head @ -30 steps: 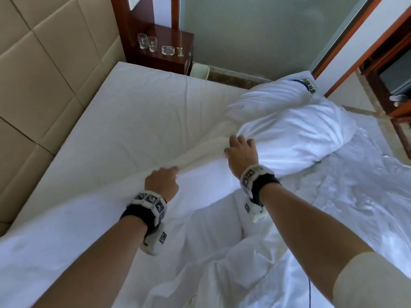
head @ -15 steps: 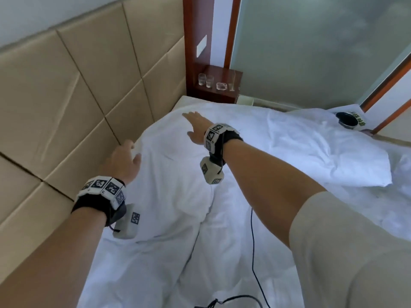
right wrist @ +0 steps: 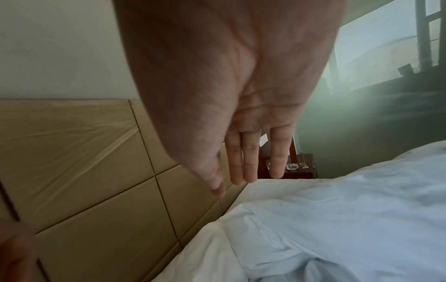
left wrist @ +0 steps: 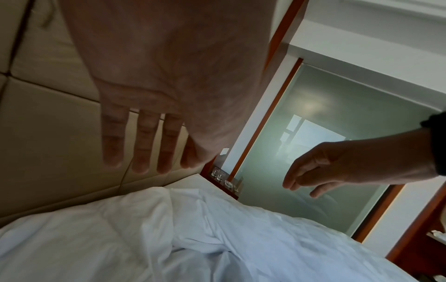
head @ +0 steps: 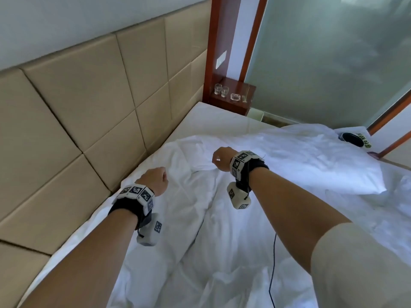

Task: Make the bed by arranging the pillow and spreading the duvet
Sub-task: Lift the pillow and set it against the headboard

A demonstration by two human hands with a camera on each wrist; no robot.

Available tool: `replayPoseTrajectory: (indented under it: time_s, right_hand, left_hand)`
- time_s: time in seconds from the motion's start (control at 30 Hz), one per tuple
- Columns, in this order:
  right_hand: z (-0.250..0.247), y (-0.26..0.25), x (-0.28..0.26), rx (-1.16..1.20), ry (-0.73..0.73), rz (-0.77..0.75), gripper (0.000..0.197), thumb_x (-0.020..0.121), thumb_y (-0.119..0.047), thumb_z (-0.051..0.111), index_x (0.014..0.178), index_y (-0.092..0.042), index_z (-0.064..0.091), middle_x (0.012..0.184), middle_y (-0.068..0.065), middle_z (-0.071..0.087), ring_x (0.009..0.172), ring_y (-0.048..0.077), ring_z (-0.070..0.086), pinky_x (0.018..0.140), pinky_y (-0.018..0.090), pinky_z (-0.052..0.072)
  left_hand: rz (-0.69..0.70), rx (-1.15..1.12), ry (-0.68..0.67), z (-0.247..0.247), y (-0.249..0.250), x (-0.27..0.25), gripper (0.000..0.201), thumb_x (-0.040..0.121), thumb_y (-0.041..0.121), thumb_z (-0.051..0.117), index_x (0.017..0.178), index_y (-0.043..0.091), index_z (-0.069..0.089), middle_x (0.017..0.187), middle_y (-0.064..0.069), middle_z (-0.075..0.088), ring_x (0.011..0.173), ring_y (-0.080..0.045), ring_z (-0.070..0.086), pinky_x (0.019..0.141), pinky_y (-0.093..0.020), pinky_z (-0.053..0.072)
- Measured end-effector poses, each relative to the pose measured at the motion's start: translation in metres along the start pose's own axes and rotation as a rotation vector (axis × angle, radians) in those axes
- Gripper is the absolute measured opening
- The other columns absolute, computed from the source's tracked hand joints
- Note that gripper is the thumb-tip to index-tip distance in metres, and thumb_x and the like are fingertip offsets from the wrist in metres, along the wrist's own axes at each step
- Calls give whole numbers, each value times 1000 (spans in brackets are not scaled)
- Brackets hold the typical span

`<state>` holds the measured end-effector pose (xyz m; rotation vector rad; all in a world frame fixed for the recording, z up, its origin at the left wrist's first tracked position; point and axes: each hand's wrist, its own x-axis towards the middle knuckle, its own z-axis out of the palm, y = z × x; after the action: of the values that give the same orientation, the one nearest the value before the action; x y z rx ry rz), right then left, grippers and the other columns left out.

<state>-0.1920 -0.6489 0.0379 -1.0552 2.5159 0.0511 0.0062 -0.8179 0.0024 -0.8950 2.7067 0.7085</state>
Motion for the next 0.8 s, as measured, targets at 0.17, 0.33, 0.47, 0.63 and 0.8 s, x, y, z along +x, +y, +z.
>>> replayPoseTrajectory:
  time_s: [0.17, 0.33, 0.47, 0.63, 0.8]
  right_hand:
    - [17, 14, -60, 44, 13, -16, 28, 96, -26, 42, 103, -15, 66, 107, 7, 67, 96, 30, 65, 87, 43, 55]
    - [44, 31, -121, 22, -20, -91, 29, 97, -25, 43, 102, -14, 69, 109, 6, 67, 97, 31, 65, 87, 41, 55]
    - [77, 42, -167, -45, -43, -163, 35, 100, -21, 38, 112, -5, 67, 118, 10, 66, 105, 31, 63, 88, 37, 52]
    - [112, 53, -214, -52, -90, -200, 33, 99, -20, 42, 111, -5, 68, 117, 14, 66, 104, 33, 64, 88, 37, 53]
    - [126, 69, -260, -17, -77, -221, 34, 99, -23, 41, 108, -6, 69, 114, 14, 68, 100, 32, 66, 84, 37, 55]
  left_hand:
    - [34, 31, 31, 1, 28, -52, 8, 91, 23, 46, 85, 20, 51, 99, -6, 64, 88, -28, 61, 78, -39, 53]
    - [-24, 68, 54, 21, 50, -127, 11, 93, 21, 44, 91, 18, 53, 101, -7, 62, 89, -29, 61, 74, -38, 50]
    - [-103, 68, 60, 49, 64, -190, 15, 93, 20, 44, 99, 14, 56, 101, -8, 62, 80, -28, 60, 64, -33, 45]
    - [-173, 71, 41, 82, 77, -253, 17, 94, 21, 44, 104, 15, 57, 102, -5, 58, 85, -27, 57, 75, -35, 47]
    - [-166, 104, 30, 100, 86, -287, 18, 95, 23, 43, 106, 16, 56, 110, -6, 56, 89, -27, 54, 74, -35, 44]
